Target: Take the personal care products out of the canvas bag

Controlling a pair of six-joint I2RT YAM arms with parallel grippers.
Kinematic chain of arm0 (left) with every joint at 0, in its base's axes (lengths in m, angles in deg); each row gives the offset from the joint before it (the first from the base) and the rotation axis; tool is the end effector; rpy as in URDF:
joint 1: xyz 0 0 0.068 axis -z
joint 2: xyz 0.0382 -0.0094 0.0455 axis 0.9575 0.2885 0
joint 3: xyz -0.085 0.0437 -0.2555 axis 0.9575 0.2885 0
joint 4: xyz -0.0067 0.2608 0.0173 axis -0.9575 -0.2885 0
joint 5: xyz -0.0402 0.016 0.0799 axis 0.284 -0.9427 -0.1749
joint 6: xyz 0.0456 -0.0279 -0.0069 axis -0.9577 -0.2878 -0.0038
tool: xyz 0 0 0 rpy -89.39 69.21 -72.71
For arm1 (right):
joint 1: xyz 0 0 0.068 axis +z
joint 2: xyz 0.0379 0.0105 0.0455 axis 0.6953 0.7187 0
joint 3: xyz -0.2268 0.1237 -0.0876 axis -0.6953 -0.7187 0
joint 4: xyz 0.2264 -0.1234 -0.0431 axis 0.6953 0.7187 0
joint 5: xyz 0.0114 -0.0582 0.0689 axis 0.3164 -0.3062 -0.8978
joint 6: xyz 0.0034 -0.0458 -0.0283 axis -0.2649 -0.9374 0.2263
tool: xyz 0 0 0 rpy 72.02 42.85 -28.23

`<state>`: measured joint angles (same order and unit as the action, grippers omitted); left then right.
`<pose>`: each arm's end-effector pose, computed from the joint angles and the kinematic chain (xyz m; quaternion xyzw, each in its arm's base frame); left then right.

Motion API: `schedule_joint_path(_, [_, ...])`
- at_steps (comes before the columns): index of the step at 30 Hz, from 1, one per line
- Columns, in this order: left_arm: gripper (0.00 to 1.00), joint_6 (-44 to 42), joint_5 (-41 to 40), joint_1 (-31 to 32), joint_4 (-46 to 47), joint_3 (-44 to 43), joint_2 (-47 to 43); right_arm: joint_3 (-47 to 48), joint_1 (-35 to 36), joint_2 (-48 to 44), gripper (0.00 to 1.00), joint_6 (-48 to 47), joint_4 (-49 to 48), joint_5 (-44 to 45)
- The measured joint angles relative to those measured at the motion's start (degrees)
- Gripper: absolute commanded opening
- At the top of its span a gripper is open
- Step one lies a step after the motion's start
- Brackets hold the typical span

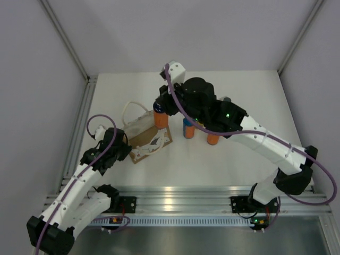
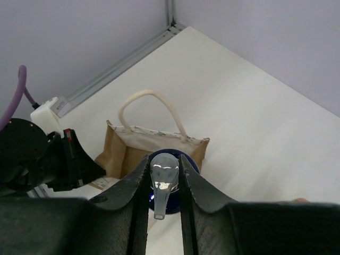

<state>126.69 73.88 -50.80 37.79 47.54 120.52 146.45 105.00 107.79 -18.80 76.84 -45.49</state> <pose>0.1447 -0.0492 0.2522 -0.4008 0.8424 -0.1456 0.3295 0.1724 0.2930 0.4762 -0.3020 0.7143 0.2582 0.5761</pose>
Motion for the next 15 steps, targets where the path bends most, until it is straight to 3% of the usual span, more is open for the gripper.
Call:
schedule_joint_path(7, [0.0,-0.04,0.0,0.0,0.0,0.02,0.02,-5.22,-4.7,-9.73,0.0,1.62,2.95,3.06])
schedule_joint_path(15, [0.0,-0.07,0.04,0.0,0.11,0.0,0.85,-11.13,-16.52,-19.63,0.0,3.96,5.05,2.91])
